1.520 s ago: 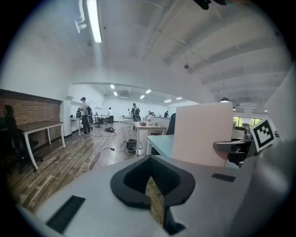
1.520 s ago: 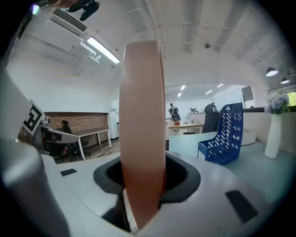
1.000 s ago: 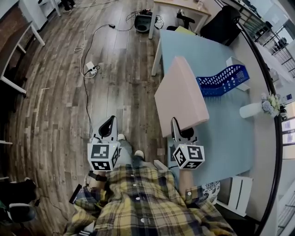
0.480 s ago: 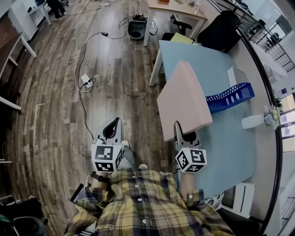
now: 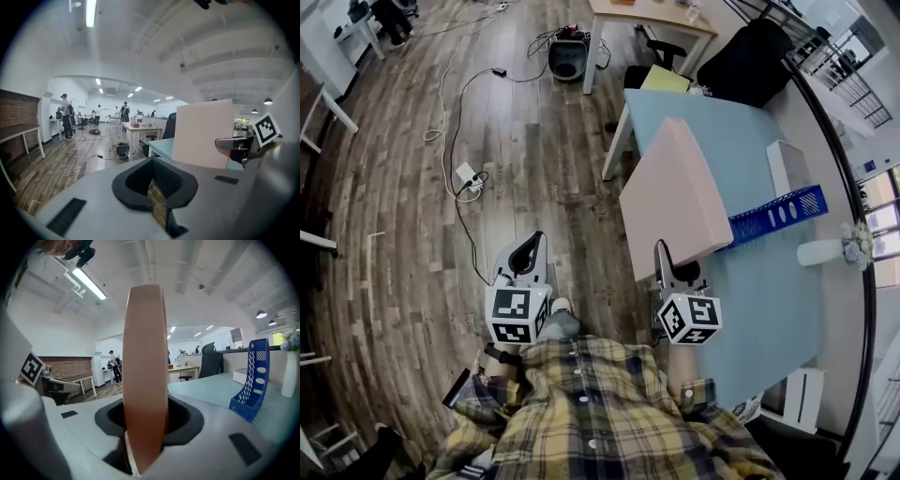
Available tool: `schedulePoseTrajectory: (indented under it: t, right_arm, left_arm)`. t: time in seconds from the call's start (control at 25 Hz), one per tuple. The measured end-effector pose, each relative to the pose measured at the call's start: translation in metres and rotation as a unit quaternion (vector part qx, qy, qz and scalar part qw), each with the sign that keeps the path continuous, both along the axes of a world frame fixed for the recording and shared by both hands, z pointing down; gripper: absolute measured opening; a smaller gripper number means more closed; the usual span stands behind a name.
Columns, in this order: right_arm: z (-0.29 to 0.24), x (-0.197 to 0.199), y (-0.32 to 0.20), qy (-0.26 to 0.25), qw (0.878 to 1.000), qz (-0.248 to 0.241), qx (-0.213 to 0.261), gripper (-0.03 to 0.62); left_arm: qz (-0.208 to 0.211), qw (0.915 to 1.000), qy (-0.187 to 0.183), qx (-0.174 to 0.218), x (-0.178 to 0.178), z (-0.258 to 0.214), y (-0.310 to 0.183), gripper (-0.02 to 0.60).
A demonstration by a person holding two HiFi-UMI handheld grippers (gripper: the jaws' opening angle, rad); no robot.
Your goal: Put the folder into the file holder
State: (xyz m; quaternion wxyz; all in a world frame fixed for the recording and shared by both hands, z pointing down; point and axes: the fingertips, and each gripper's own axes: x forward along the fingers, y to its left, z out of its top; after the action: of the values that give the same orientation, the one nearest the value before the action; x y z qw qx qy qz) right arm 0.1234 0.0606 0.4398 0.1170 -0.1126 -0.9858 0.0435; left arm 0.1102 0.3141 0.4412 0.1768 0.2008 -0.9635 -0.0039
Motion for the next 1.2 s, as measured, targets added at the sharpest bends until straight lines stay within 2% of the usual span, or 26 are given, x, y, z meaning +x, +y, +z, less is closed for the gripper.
schedulePoseTrajectory:
  t: [0.4,0.76,1.0,1.2]
  right_arm:
    - [0.006,-0.021,0.021,0.013,0.999,0.032,-0.005,0.173]
    - [0.000,-0.035,0.013,0.004,0.998,0.056,-0.008,0.173]
    - [-0.003,-0.073,-0.006,-0.010,0.997,0.080,-0.018,0.173]
    - [-0.013,-0.117,-0.028,-0.020,0.994,0.103,-0.029,0.173]
  left_arm:
    - [0.032,0.9994,0.012,-0.003,-0.030,0.011,0.023,-0.009]
    - [0.060,0.9978,0.030,-0.002,-0.054,0.027,0.012,-0.009]
    - [0.072,0.9970,0.028,-0.006,-0.098,0.031,0.002,-0.009]
    - [0.090,0.9957,0.021,-0.010,-0.151,0.023,-0.016,-0.009]
